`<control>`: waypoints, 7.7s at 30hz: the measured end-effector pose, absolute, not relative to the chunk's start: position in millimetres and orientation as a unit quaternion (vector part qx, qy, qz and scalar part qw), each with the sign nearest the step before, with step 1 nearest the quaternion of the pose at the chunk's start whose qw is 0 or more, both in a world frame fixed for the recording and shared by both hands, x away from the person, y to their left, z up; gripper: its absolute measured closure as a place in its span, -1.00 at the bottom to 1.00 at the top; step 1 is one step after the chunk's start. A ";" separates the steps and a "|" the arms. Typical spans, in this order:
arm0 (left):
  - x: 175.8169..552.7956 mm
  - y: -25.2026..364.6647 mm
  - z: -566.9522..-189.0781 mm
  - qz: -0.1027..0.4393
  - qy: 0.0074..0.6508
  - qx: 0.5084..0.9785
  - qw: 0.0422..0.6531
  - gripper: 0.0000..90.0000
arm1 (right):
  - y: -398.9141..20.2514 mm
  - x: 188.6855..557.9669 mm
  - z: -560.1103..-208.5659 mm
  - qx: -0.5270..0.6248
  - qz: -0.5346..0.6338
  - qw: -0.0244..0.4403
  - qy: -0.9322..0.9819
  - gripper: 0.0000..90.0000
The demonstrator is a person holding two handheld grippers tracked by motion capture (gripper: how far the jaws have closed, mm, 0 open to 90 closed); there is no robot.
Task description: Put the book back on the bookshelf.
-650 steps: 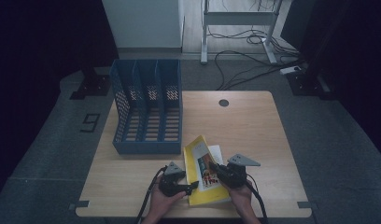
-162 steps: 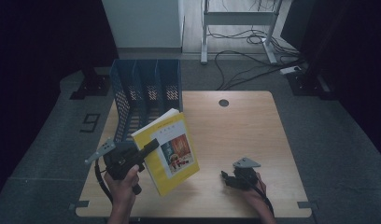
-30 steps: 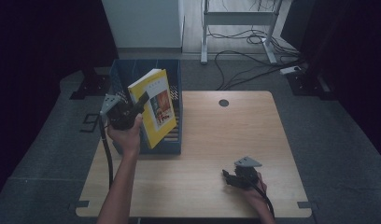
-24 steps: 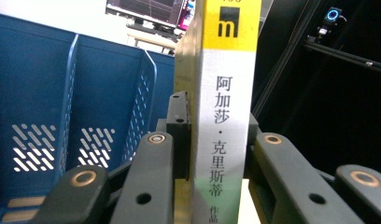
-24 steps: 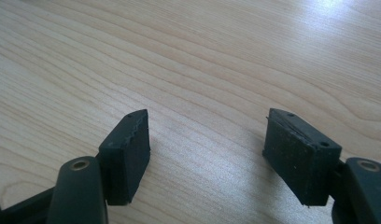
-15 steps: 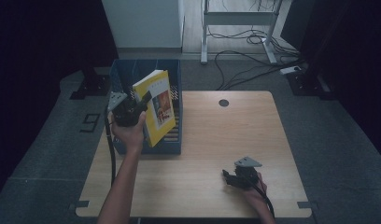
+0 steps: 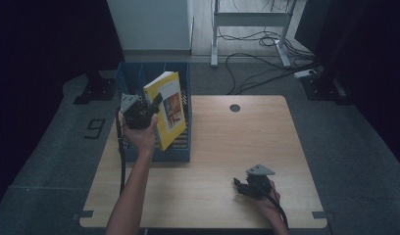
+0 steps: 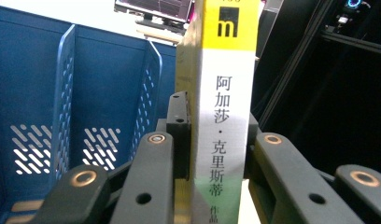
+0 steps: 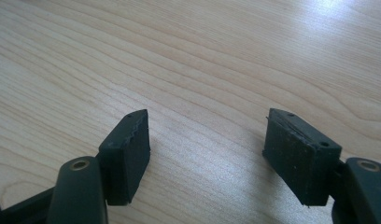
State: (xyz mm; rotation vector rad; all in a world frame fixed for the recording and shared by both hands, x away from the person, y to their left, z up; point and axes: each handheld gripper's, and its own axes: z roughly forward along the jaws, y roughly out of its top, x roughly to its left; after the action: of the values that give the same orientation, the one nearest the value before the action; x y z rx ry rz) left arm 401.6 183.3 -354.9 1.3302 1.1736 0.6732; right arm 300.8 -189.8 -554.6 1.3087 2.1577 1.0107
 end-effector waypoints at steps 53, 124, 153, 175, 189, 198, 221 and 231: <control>446.9 166.6 -387.5 0.287 0.527 0.566 0.565 0.67 | -189.8 300.3 -554.7 0.470 0.363 0.210 0.777 -0.33; 418.8 155.5 -432.1 0.290 0.507 0.597 0.550 0.62 | -189.2 299.5 -554.5 0.471 0.361 0.209 0.777 -0.35; 397.1 163.5 -438.5 0.276 0.495 0.618 0.546 0.51 | -189.2 299.5 -554.5 0.471 0.361 0.210 0.777 -0.35; 410.4 159.9 -420.1 0.303 0.490 0.635 0.514 0.66 | -189.2 299.4 -554.5 0.471 0.361 0.209 0.777 -0.35; 421.4 161.9 -415.3 0.306 0.505 0.618 0.519 0.67 | -189.3 299.8 -554.5 0.471 0.361 0.210 0.777 -0.35; 439.1 157.3 -410.5 0.322 0.512 0.606 0.517 0.67 | -189.4 299.8 -554.5 0.471 0.361 0.210 0.777 -0.35; 469.4 144.5 -417.5 0.341 0.521 0.589 0.514 0.67 | -189.4 299.8 -554.7 0.471 0.361 0.211 0.777 -0.35; 470.7 142.8 -421.5 0.352 0.523 0.581 0.514 0.67 | -189.3 299.7 -554.6 0.471 0.361 0.211 0.777 -0.35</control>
State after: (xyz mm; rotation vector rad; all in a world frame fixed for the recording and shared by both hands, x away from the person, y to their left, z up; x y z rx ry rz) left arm 470.7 142.8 -421.5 1.3974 1.2572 0.8468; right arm 299.7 -189.3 -554.6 1.3102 2.1587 1.0038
